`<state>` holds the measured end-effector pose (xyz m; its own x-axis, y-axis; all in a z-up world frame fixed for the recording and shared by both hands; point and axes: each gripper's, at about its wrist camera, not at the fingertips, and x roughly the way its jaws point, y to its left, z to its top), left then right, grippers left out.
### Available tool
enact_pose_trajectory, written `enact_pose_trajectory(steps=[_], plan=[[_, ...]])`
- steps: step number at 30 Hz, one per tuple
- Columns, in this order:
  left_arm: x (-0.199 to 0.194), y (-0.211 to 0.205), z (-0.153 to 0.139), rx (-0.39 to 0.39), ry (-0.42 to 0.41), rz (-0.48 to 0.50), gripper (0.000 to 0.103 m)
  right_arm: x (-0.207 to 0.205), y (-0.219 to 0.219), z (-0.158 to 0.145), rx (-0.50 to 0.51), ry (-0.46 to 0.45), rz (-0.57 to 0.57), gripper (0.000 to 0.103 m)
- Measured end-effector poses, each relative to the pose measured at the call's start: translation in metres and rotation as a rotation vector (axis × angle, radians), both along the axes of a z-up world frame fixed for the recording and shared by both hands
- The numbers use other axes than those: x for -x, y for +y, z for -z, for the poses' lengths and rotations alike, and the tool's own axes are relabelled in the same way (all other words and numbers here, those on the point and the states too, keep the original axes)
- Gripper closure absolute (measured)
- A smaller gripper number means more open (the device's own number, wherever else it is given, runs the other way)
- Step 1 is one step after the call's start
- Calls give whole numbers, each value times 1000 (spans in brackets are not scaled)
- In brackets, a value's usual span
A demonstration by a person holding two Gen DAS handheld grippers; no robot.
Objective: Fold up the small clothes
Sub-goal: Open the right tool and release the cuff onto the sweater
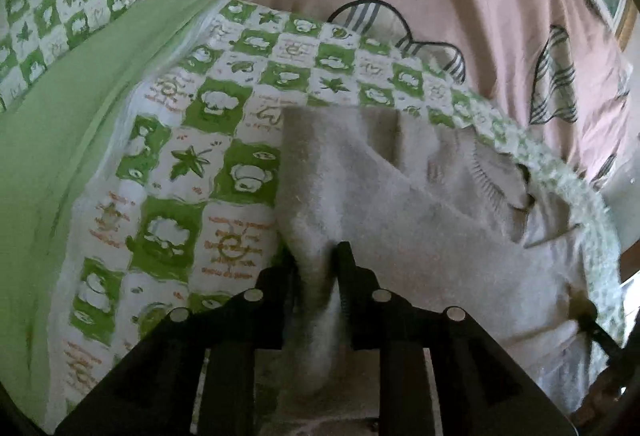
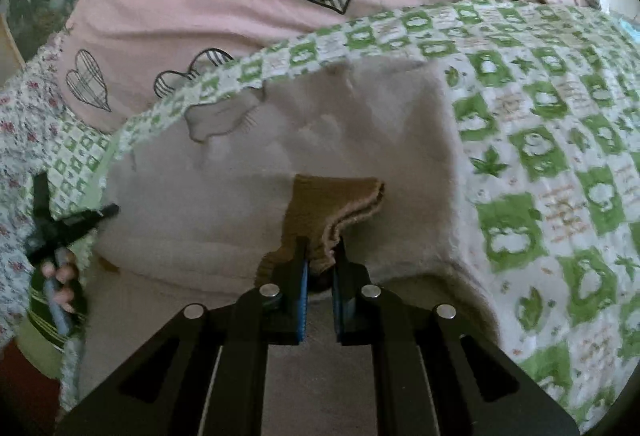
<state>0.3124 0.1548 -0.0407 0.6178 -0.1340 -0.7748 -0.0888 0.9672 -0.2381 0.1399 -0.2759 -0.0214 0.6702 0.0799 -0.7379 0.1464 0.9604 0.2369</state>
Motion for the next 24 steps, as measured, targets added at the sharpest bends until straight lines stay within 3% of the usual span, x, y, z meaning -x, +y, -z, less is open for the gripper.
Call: enact_pose_trajectory(steps=[1, 9, 13, 15, 17, 21, 24], plan=[[-2, -1, 2, -30, 16, -5, 82, -2, -1, 3, -6, 12, -1, 92], [4, 0, 3, -39, 45, -43, 81, -2, 4, 4, 72, 51, 4, 93], [22, 3, -5, -38, 64, -66, 79, 1, 1, 3, 37, 98, -5, 87], [42, 6, -12, -12, 56, -70, 76, 11, -6, -5, 8, 89, 33, 78], [72, 4, -18, -7, 45, -63, 74, 27, -12, -17, -3, 54, 48, 77], [143, -3, -25, -11, 28, -40, 57, 71, -19, -38, -35, -4, 59, 75], [194, -5, -23, 13, 34, -30, 54, 99, -19, -45, -49, -16, 47, 70]])
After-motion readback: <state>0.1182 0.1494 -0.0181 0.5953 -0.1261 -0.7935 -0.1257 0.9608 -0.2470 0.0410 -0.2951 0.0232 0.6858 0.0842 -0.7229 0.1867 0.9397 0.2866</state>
